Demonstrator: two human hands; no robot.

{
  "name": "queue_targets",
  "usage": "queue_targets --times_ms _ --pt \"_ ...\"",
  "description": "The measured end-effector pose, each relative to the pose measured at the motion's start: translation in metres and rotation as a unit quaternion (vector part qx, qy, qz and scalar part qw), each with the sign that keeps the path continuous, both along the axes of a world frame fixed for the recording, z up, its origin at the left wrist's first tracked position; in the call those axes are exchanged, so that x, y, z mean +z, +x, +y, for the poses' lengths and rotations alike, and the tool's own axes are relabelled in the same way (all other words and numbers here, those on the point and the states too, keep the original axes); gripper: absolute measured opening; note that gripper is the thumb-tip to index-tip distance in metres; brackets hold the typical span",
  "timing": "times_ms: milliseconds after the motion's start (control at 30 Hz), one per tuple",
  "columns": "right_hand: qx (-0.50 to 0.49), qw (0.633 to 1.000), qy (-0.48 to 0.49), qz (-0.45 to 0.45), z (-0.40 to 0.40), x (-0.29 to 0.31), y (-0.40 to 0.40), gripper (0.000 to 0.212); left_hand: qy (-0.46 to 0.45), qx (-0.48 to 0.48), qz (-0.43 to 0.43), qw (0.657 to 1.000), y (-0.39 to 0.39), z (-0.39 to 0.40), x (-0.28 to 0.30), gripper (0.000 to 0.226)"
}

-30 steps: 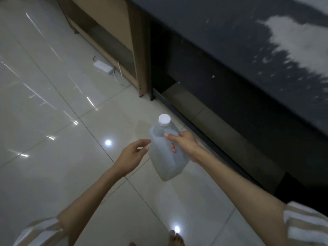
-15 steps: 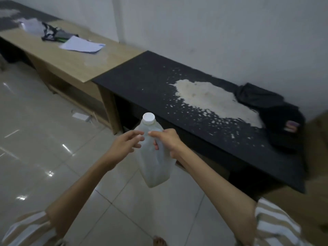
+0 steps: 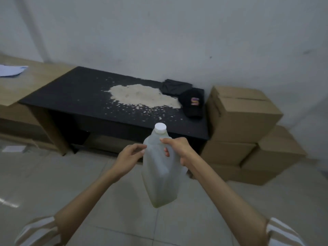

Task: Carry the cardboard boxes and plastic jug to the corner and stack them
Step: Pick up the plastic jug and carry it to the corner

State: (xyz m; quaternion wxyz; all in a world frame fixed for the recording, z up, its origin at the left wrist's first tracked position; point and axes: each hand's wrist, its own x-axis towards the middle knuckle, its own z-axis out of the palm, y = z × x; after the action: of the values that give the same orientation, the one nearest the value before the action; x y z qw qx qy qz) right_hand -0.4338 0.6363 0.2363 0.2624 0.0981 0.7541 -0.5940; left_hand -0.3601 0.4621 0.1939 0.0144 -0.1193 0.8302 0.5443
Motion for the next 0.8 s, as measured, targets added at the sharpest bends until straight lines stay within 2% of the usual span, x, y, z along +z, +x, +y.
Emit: queue_targets --times_ms 167,333,567,800 --pt "-0.066 0.998 -0.001 -0.013 0.132 -0.003 0.017 0.028 0.012 -0.105 -0.036 0.994 -0.020 0.114 0.000 0.033" --pt "-0.132 0.991 0.005 -0.013 0.266 -0.008 0.028 0.021 0.013 -0.213 -0.081 0.974 -0.036 0.248 -0.006 0.036" --pt "-0.199 0.980 0.021 0.005 0.439 -0.020 0.026 0.022 0.014 -0.273 -0.121 0.954 -0.049 0.436 -0.021 0.036" --pt "-0.279 0.960 0.002 0.005 0.584 -0.017 0.002 0.015 -0.002 -0.331 -0.111 0.937 -0.084 0.575 -0.034 0.036"
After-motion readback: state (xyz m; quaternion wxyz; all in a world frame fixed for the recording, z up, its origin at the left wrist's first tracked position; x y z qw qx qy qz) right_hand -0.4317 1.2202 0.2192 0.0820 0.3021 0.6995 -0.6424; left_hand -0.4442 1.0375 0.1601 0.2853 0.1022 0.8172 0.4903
